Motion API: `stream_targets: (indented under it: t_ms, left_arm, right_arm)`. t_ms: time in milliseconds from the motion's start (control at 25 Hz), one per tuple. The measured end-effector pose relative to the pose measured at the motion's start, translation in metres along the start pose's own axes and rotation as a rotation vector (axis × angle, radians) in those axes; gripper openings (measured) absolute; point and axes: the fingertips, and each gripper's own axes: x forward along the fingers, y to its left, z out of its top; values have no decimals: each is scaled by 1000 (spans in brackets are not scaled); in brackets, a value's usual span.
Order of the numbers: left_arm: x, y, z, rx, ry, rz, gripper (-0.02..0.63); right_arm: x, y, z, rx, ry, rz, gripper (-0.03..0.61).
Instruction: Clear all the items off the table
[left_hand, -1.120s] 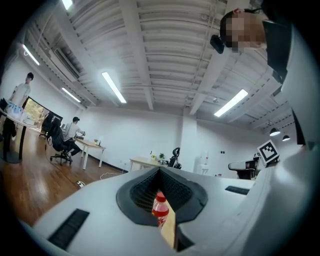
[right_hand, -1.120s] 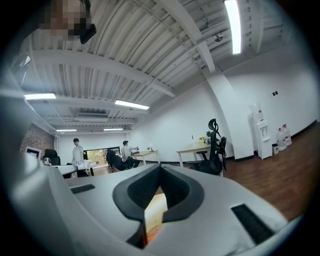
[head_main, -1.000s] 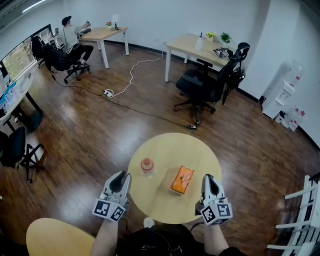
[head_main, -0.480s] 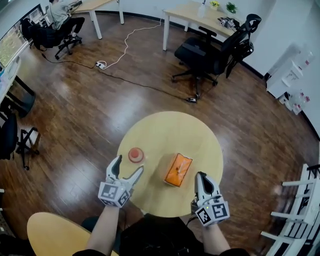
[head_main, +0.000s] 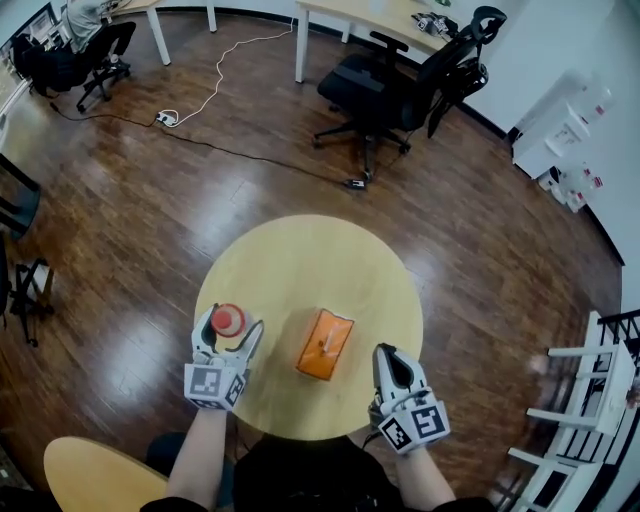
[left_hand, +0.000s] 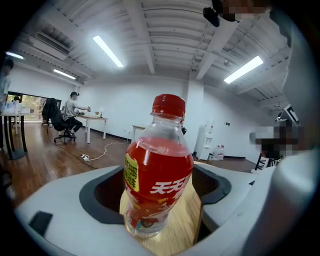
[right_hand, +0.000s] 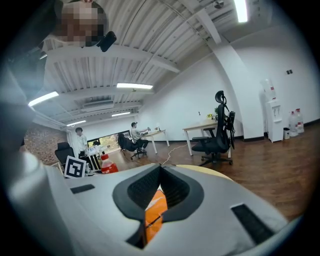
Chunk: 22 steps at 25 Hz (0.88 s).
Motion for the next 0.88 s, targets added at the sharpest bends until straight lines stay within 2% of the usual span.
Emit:
stream_targets:
  t_ms: [120,160,400,600,720,880]
  left_arm:
    - [9,4,-8,10,21,45,374]
    - [11,5,-11,15,34,59,340]
    - [15,9,-16,18,45,84,310]
    - [25,1,-16,-8,52,105,298]
    - [17,-7,0,-9,10,107,296]
    - [-5,-14,47,10,-85,115,296]
  right_arm:
    - [-1,-12,-2,1,10,-1,5]
    - [-1,-14,-3,3,19,6,5]
    - [-2,-22,-2,-6,44,43,5]
    - [3,-33,11,-77,92,110,5]
    - [6,-34,26,-142,74,138,5]
    - [11,-38,42,-191,16,127,5]
